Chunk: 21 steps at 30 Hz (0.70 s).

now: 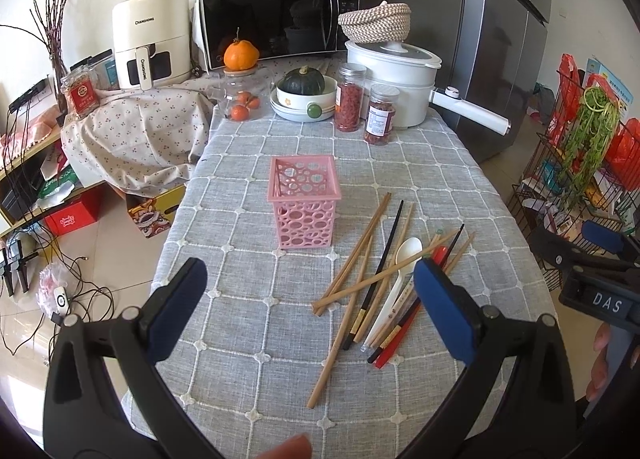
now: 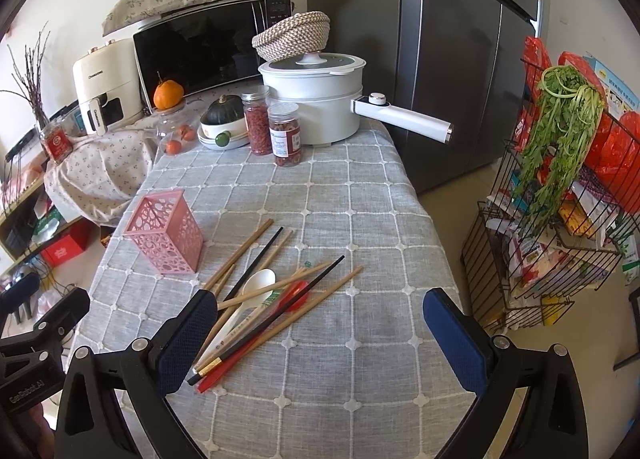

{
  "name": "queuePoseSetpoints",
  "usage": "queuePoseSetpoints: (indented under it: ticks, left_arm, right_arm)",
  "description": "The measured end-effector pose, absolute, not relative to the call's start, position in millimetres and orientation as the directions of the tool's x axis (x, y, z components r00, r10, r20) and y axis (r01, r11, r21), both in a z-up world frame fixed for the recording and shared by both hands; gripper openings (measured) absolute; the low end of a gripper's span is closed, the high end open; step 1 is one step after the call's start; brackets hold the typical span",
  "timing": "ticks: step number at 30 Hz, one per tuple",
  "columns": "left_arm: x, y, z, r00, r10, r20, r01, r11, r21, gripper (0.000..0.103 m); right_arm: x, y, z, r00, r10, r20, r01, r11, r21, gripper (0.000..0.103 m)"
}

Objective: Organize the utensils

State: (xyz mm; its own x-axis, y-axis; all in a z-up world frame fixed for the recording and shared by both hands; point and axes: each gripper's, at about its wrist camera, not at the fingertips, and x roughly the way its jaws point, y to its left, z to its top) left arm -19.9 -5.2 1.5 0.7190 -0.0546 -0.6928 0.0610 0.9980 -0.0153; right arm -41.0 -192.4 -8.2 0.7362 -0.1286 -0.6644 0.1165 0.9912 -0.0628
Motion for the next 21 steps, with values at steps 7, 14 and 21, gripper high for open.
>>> queuePoseSetpoints:
  ticks: [7, 14, 21]
  left_arm:
    - [-20.2, -5.9, 1.8, 0.720, -0.053, -0.692, 0.060, 0.998, -0.013, 0.103]
    - [-20.6, -6.2, 2.3, 0.721, -0.051, -0.691, 0.061, 0.998, -0.009, 0.103]
    - [-20.5, -11.5, 4.2, 0.734, -0.046, -0.678, 0.058, 0.998, -0.004, 0.103]
  right_arm:
    - [-40.3, -194.4, -8.3, 0.734, -0.126, -0.667, 0.117, 0.991, -0.059, 0.103]
    - [-39.8, -194.1, -9.8, 0.730, -0.121, -0.673, 0.112, 0.992, -0.058, 0.103]
    - [-40.9, -194.8, -7.4, 0.745, -0.143, -0.652, 0.131, 0.989, -0.067, 0.103]
